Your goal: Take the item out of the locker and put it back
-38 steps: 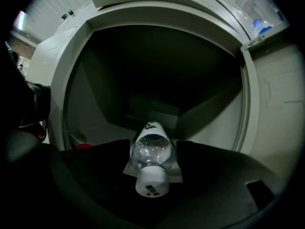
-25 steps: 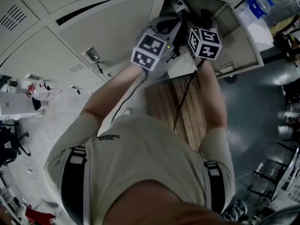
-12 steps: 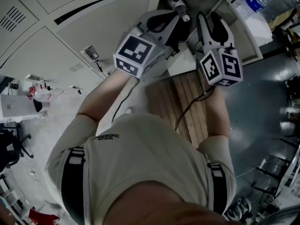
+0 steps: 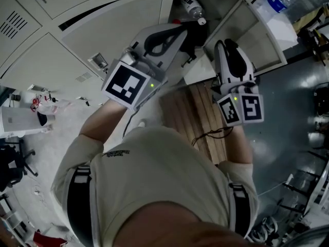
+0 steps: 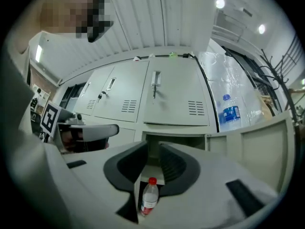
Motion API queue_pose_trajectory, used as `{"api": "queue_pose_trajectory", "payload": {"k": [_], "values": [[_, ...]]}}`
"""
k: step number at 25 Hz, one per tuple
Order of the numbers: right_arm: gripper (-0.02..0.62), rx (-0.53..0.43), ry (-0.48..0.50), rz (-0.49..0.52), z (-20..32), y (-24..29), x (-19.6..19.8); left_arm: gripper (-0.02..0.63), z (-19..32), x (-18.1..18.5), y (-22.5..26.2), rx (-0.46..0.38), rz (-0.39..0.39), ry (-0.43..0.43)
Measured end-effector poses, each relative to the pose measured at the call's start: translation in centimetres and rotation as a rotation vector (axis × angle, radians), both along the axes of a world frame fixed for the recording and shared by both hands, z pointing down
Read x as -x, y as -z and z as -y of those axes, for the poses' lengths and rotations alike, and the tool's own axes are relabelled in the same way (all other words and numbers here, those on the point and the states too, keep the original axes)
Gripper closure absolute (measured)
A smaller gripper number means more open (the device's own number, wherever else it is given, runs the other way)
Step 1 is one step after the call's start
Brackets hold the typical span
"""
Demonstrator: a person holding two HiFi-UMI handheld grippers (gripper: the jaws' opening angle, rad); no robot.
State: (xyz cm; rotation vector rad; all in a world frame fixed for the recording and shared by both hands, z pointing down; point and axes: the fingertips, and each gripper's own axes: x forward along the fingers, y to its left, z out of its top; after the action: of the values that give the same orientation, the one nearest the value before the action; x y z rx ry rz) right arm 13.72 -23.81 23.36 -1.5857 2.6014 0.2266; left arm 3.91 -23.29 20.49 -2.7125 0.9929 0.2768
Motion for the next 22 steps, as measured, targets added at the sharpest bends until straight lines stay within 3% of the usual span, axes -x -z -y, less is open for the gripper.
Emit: {"api": "queue_pose_trajectory", "payload": {"k": [2,3,7,10,15,22], "values": [[0.581,0.022,0.018,-0.008,-0.7,-1.1,0.4,0.594,-0.6,0.1,-0.6,0.013,0.006,-0.007],[0.588,0.032,0.025,-0.010,-1.0,-1.6,0.6,0.594,-0.8,0.1,-1.0,0.018,0.013,-0.007],[0.591,0.069,0.048,0.010,-1.9,-3.1,1.4,0.594,-1.4,0.0,-3.1,0.016,0.068,0.026],[0.591,0.098,0.064,0.021,-2.4,-4.1,1.8,0.594,-2.1,-0.8,-5.4,0.060,0.101,0.024],[0.594,0.139,0.086,0.014,-3.1,-6.0,2.4,0.594,-2.8,-1.3,-8.4,0.145,0.119,0.006],[0.595,0.172,0.103,0.019,-3.3,-7.2,3.1,0.594,-2.9,-1.0,-8.6,0.150,0.113,0.016]]}}
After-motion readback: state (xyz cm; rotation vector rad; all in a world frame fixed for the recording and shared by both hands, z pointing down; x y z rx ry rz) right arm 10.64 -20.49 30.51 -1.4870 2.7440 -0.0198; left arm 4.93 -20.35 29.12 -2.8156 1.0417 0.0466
